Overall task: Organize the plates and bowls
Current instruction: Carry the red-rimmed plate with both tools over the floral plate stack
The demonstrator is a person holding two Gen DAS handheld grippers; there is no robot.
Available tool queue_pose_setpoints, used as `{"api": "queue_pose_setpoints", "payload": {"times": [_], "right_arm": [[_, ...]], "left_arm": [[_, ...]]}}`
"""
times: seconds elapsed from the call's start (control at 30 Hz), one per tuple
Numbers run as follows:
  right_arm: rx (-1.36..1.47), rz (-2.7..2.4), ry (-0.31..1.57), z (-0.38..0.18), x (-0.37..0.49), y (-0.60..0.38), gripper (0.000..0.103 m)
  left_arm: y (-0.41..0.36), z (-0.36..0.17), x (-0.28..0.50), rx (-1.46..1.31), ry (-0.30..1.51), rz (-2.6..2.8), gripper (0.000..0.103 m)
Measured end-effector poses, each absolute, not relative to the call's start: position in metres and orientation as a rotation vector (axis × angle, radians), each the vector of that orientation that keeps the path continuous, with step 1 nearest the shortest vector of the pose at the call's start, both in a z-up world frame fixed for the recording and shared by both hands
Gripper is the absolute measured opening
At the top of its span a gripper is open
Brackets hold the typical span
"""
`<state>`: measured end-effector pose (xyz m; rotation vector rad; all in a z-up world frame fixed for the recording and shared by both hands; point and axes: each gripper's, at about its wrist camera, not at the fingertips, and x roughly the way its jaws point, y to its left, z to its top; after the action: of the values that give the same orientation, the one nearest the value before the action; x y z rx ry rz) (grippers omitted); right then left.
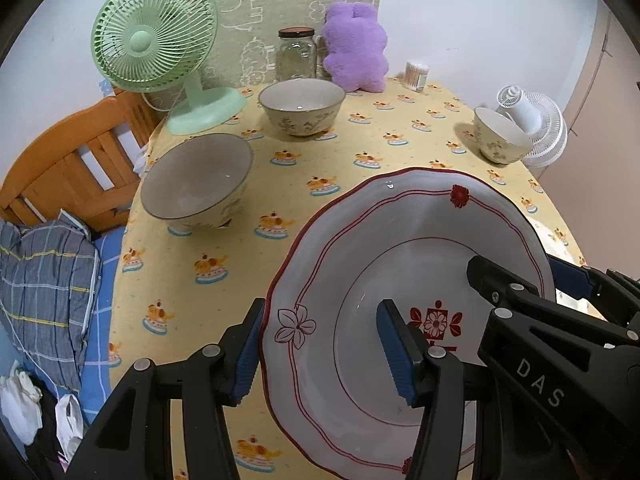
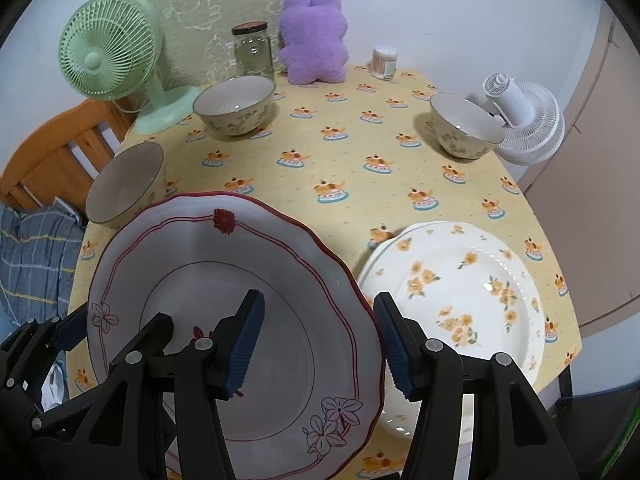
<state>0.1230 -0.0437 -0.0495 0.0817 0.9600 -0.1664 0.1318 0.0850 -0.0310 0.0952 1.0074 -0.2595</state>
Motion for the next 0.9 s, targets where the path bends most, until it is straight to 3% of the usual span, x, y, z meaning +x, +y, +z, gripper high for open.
{"api": "queue_pose_setpoints", "payload": {"times": [0.9], "right_arm": [[0.025,-0.163,1.029,-0.051,0.120,-0.189,0.060]], "left_arm": [[-0.060,-0.044,0.123,0.012,1.081,-0.246,0.056]]}}
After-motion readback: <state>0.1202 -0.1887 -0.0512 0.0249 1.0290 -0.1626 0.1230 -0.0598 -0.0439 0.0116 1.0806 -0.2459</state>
